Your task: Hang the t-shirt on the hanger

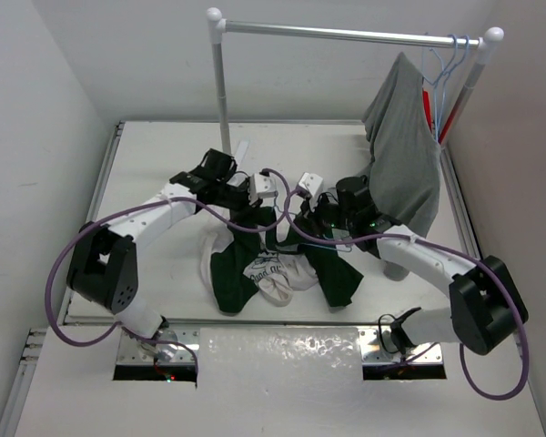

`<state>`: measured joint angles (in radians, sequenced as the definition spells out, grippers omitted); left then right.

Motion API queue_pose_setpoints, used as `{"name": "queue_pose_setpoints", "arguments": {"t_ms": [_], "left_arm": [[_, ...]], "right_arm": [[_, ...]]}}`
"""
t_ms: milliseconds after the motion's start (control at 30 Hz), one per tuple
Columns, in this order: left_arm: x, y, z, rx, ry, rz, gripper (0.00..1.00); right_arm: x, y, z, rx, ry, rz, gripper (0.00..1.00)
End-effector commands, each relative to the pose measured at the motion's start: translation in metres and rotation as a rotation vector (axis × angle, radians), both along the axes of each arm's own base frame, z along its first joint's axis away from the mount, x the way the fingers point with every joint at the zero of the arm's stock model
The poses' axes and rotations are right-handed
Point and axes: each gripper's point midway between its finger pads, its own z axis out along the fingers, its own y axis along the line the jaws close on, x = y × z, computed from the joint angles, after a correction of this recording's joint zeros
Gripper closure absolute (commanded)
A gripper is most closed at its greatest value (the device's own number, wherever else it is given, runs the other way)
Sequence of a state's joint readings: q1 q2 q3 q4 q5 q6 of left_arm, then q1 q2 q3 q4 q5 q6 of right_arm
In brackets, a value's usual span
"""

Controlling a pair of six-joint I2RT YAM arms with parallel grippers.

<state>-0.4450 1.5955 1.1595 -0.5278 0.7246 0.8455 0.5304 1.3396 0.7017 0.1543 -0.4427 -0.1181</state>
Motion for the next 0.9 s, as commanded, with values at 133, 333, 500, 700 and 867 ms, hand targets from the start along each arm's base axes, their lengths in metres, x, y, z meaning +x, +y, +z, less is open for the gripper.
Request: {"name": "queue_pose_setpoints", "arguments": {"t_ms": [133, 333, 500, 700, 867], "left_arm": [[0.036, 0.016, 0.025, 0.024, -0.065, 0.314, 1.00], [0.072, 0.048, 0.025, 0.073, -0.103, 0.645, 1.00], [0.073, 0.049, 0.033, 0.021, -0.092, 0.677, 1.00], [0.068, 0.045, 0.027, -0.013, -0.024, 0.698, 1.00], [0.062, 0.038, 0.019, -0.020, 0.019, 0.655, 1.00]], "right_arm": [[0.053, 0.022, 0.093, 0.092, -0.226, -0.066, 0.89], [0.105, -0.010, 0.104, -0.010, -0.173, -0.400, 0.01], [0.101, -0.043, 0.128, 0.136, -0.143, -0.655, 0.01], [0.078, -0.026, 0.053, 0.345, 0.157, -0.729, 0.55], [0.093, -0.011, 0.003, 0.295, 0.281, -0.774, 0.41]]}}
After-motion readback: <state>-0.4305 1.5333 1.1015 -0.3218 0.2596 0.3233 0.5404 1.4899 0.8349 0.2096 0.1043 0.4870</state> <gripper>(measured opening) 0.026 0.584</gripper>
